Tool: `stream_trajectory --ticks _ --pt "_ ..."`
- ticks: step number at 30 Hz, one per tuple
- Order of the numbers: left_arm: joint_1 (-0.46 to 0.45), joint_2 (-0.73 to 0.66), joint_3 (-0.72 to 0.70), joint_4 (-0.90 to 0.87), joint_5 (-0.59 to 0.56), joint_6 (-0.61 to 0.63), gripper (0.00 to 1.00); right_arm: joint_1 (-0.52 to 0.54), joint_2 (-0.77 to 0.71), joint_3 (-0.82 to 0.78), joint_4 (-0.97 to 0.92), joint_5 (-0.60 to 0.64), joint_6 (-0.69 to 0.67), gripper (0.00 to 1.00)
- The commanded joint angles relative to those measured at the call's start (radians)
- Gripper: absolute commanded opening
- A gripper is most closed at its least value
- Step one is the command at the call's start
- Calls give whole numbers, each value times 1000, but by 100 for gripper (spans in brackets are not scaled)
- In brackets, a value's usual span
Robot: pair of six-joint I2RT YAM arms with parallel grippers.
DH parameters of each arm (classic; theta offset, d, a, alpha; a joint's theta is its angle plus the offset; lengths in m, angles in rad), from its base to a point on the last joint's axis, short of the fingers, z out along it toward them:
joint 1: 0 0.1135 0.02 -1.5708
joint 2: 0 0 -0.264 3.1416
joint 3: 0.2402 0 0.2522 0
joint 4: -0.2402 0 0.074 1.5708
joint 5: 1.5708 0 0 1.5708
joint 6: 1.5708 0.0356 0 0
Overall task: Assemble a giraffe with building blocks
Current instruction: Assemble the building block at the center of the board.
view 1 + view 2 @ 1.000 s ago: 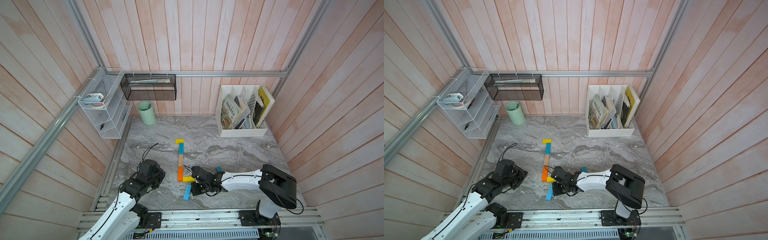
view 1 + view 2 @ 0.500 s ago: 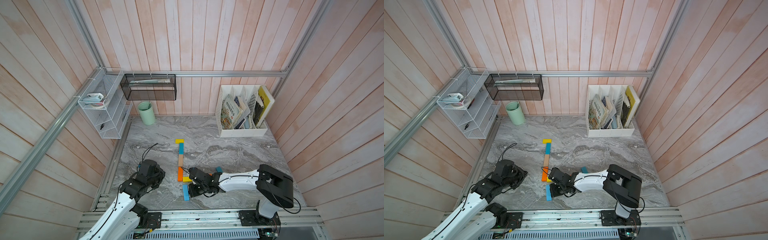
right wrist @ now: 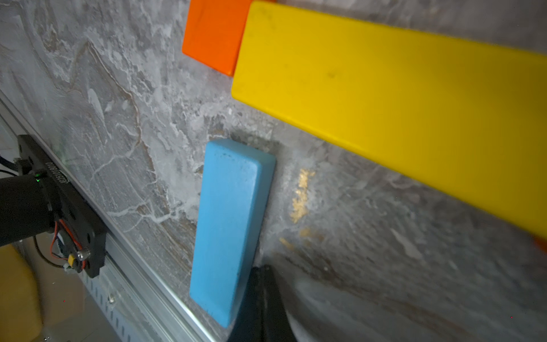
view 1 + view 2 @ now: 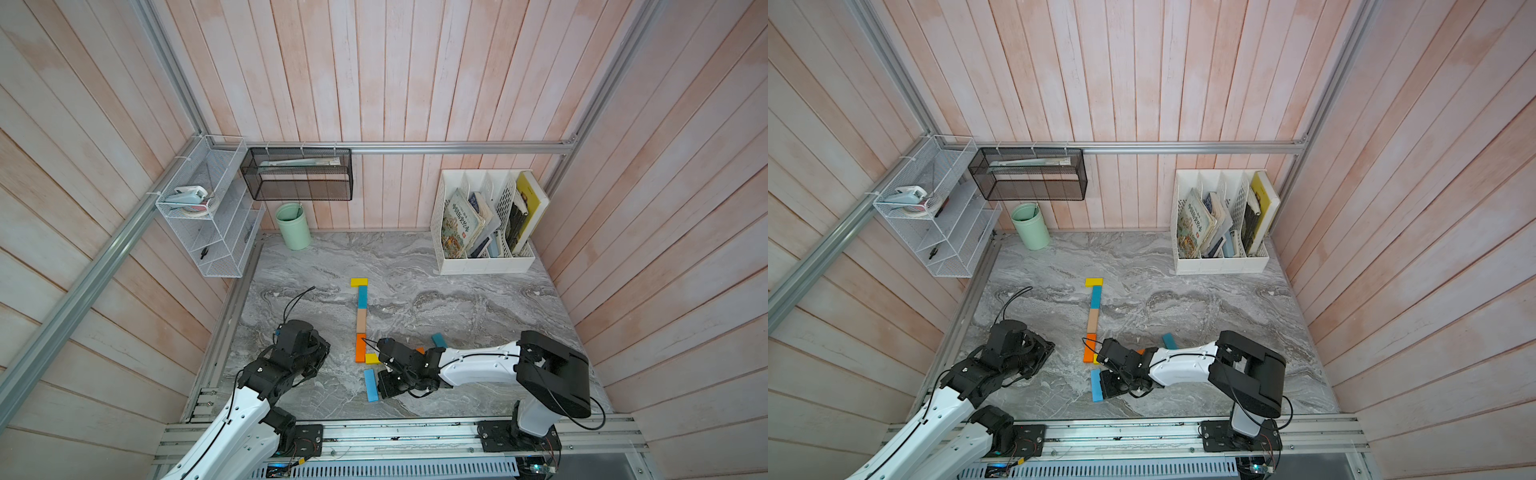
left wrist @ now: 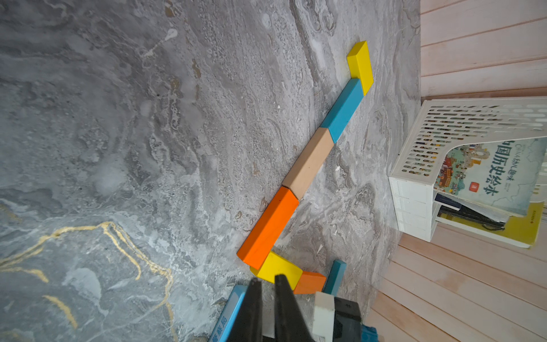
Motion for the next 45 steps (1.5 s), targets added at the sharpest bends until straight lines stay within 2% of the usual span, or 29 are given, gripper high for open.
stream_trajectory --ticks 1,17,30,45 --pt "6 -14 10 -9 -4 5 14 12 -3 -18 -42 1 10 0" --pt "9 -28 5 -20 -5 3 14 10 81 72 -60 -15 -39 0" --pt "12 -19 19 -19 -5 9 14 -39 19 15 -96 45 -28 0" --pt "15 -25 21 -30 -8 12 14 -26 80 84 -65 -29 -66 0"
